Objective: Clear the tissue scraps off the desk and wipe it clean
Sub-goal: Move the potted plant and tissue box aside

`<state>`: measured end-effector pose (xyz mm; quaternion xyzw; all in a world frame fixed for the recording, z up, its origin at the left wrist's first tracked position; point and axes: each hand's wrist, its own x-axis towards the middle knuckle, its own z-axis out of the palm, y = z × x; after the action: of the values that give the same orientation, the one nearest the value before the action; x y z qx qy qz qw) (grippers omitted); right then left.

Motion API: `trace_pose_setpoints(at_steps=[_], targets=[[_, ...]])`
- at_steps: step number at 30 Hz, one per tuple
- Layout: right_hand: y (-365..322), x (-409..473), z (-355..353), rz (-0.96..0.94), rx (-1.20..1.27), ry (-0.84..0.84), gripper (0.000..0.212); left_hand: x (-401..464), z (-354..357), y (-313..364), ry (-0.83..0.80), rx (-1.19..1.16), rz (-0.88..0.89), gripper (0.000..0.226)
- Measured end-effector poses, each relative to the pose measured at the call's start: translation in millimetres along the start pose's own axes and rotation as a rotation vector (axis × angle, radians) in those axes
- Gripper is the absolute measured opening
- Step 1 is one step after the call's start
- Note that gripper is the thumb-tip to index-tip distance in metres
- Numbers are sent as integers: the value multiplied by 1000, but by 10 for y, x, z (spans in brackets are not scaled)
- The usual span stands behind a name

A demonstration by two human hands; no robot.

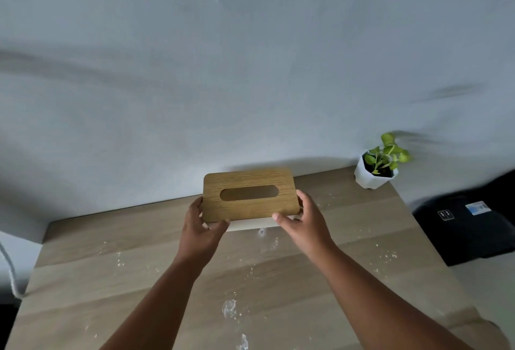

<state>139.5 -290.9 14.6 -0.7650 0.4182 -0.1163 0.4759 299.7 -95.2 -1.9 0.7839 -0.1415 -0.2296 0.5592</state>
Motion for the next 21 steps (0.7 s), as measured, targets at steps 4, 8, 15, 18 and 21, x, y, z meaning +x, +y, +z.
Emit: trace_pose_setpoints(at_steps=[4, 8, 15, 18, 21], targets=[[243, 38, -379, 15, 24, 1, 92, -98, 409, 57, -35, 8, -22, 72], [462, 121, -754, 22, 43, 9, 92, -154, 842, 187, -40, 18, -23, 70], [736, 422, -1286, 27, 57, -3, 92, -118, 1492, 360, -9, 16, -35, 68], [829, 550, -1434, 28, 45, -20, 92, -99, 1689, 389, 12, 18, -40, 65], [912, 664, -1531, 28, 36, -33, 92, -68, 1835, 401, 27, 23, -48, 66]])
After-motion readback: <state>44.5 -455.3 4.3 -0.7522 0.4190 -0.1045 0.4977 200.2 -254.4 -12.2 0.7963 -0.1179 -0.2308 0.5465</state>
